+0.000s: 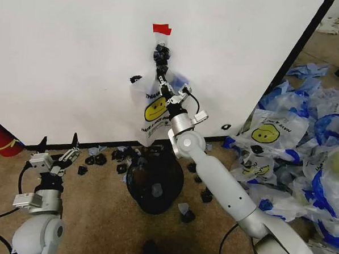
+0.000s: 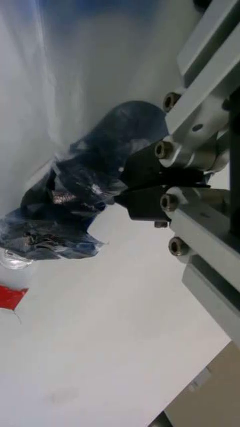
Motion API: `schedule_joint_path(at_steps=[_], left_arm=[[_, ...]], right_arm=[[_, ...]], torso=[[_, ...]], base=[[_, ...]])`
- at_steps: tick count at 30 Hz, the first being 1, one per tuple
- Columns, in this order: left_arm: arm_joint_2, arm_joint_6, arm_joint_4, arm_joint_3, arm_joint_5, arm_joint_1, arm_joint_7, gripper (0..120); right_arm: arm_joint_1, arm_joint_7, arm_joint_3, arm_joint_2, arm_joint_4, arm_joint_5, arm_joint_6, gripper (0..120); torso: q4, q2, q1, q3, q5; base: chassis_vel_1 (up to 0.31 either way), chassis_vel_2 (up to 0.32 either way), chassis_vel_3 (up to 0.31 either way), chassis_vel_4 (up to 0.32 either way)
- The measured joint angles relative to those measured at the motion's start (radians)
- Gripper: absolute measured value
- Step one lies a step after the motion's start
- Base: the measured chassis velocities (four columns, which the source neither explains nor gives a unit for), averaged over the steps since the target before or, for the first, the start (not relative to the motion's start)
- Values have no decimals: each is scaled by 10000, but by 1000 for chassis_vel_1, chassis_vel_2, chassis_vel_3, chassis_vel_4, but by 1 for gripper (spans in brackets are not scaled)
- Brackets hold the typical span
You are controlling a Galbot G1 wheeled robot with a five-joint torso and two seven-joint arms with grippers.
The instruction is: Pick up the garbage bag from the wall and place it over the trash bin.
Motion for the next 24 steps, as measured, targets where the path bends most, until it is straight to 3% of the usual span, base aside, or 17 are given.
schedule_joint_path(at_steps=[24], left_arm=[[-79,-134,202,108,61,-162,-11,100]], right_arm=[[-786,347,-319,-823,894,-345,167,0]], torso=[[0,0,0,-1,0]], base=[[0,0,0,0]])
